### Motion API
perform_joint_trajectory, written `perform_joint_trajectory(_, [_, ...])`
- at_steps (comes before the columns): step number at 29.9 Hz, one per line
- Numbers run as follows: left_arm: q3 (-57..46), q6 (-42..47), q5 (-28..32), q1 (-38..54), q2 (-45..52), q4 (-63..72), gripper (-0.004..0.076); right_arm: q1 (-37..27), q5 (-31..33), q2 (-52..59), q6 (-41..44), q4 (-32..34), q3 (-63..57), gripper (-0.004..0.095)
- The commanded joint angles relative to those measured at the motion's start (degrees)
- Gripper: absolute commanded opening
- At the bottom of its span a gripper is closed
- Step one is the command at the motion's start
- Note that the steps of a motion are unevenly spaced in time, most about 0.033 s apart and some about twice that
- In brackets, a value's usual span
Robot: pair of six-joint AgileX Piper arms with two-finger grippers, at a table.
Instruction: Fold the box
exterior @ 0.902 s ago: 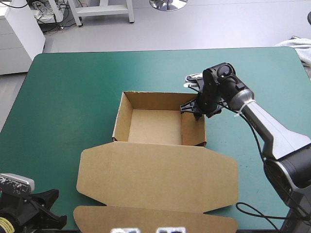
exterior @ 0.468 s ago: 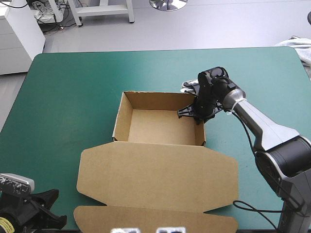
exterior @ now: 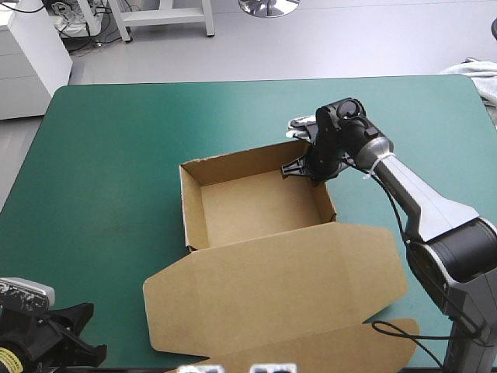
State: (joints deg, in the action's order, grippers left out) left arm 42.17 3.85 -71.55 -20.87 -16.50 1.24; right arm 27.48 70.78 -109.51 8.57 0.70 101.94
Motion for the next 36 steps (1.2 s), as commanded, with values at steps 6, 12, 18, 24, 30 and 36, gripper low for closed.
perform_joint_trajectory(6, [1.25, 0.34, -1.46, -0.18, -0.87, 0.01, -0.0010, -11.65, 1.07, 9.16, -2.67, 2.52, 8.84, -0.0017])
perform_joint_trajectory(12, [1.25, 0.34, -1.32, -0.18, -0.87, 0.01, -0.0010, -25.35, 1.07, 12.90, -6.72, 2.42, 7.99, -0.0017])
perform_joint_trajectory(18, [1.25, 0.34, -0.33, -0.18, -0.87, 0.01, -0.0010, -38.69, 1.07, 13.81, -10.60, 2.29, 7.99, -0.0017])
perform_joint_trajectory(24, [1.25, 0.44, -0.21, -0.18, -0.87, 0.01, -0.0010, -49.04, 1.07, 11.72, -10.60, -0.70, 7.90, -0.0017])
perform_joint_trajectory(30, [1.25, 0.44, -0.12, -0.18, -0.87, 0.01, -0.0010, -52.62, 1.07, 7.90, -11.26, -1.00, 6.60, -0.0017])
perform_joint_trajectory(36, [1.25, 0.44, -0.12, -0.18, -0.87, 0.13, -0.0010, -52.72, 1.07, 3.83, -11.41, -0.70, 4.90, -0.0017])
